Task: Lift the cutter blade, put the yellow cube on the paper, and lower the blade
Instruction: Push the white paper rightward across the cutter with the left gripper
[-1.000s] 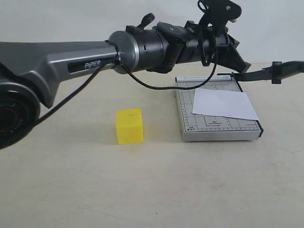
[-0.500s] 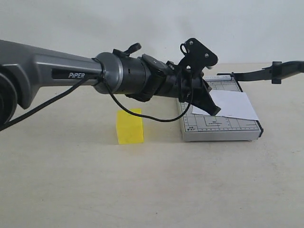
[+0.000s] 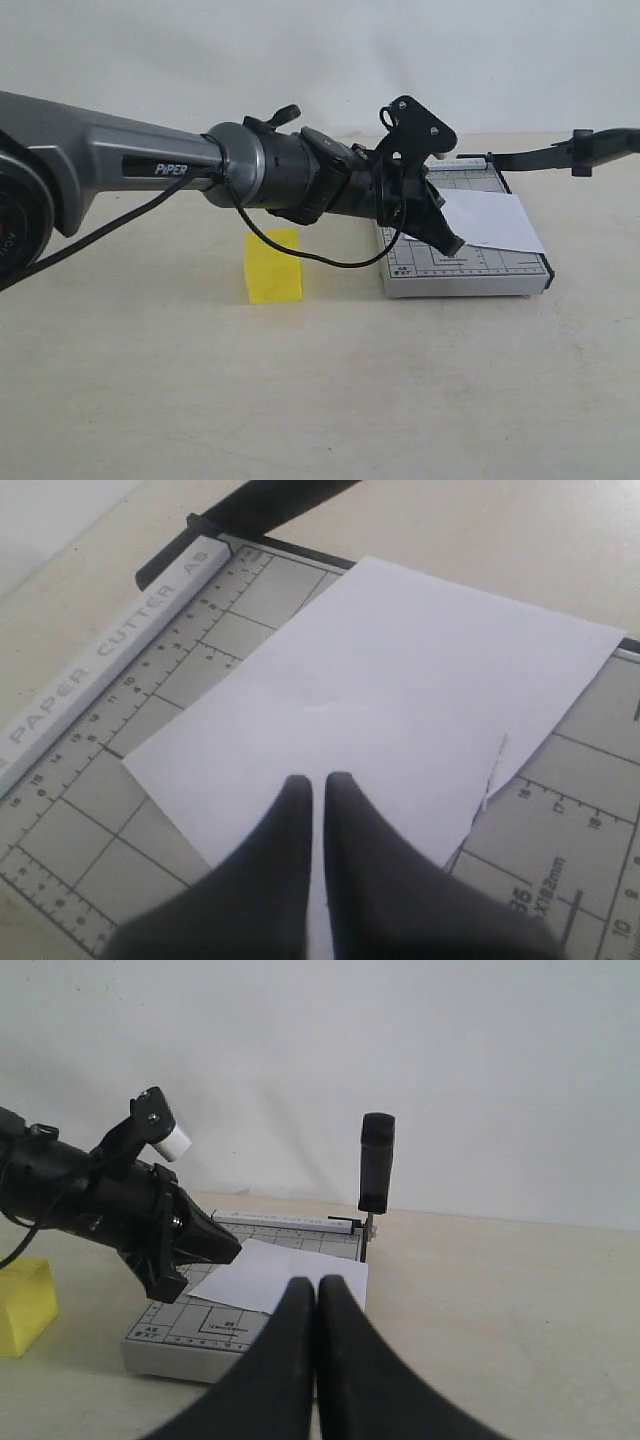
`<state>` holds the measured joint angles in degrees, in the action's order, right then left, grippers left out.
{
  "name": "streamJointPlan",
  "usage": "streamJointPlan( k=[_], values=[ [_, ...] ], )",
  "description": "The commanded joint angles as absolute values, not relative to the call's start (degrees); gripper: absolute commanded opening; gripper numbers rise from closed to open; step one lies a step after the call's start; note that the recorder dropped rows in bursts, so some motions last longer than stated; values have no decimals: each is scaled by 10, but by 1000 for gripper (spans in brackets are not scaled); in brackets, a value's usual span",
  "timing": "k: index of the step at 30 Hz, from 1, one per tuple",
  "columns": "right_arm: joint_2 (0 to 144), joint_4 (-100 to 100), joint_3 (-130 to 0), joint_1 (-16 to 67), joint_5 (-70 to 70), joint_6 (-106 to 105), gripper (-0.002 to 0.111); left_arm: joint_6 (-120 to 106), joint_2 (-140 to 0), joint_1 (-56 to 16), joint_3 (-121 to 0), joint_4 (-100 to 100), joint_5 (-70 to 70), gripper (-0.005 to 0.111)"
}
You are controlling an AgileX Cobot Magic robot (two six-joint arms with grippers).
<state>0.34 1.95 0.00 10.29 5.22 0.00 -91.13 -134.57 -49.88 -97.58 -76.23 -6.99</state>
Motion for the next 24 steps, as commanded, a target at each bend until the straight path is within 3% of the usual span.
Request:
streamJointPlan(
  k=[1, 24],
  values=[
    [0, 18, 0, 104, 48, 0, 0, -909, -1354, -499, -974, -770, -74, 4],
    [0, 18, 0, 104, 48, 0, 0, -909, -1405, -500, -1016, -801, -92, 4]
  ],
)
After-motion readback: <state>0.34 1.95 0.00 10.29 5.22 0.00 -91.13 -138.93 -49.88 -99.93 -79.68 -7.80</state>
